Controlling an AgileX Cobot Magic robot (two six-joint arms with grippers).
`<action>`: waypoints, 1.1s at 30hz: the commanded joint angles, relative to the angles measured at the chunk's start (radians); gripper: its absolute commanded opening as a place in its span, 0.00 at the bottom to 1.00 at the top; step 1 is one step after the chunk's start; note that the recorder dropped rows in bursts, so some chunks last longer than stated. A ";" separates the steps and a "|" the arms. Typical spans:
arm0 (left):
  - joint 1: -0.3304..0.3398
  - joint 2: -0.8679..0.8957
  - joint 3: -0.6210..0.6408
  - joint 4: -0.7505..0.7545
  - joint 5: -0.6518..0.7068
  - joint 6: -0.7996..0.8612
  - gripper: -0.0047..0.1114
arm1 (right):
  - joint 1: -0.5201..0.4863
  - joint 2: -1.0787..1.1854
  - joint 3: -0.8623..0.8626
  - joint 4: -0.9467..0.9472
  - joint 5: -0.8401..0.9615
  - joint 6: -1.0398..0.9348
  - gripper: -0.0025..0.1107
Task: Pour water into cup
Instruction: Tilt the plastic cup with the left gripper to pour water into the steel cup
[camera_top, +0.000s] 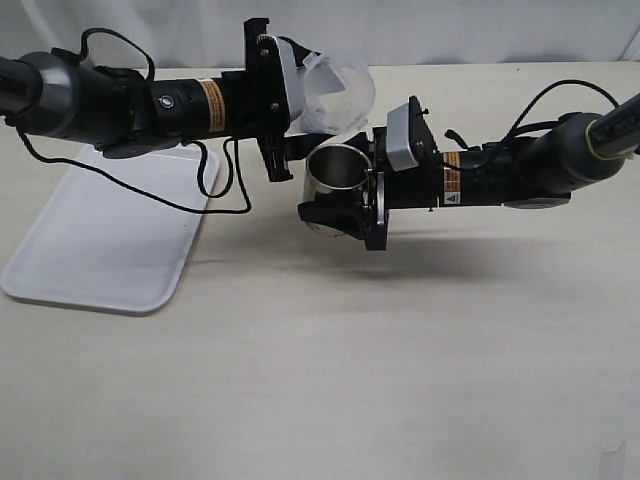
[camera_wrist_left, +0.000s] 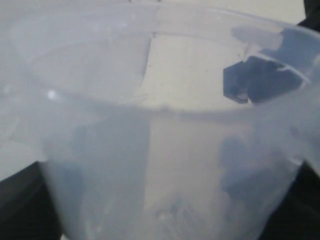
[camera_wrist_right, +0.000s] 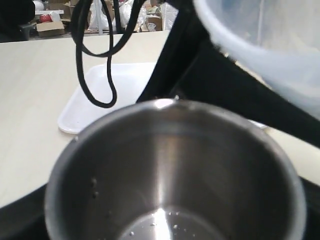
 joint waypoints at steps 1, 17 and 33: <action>-0.002 -0.016 -0.010 -0.001 -0.032 0.073 0.04 | 0.000 -0.002 -0.006 0.015 -0.006 -0.007 0.06; -0.002 -0.016 -0.010 0.001 -0.038 0.381 0.04 | 0.000 -0.002 -0.006 0.015 0.023 -0.010 0.06; -0.002 -0.016 -0.010 -0.011 -0.046 0.637 0.04 | 0.000 -0.002 -0.006 0.015 0.023 -0.010 0.06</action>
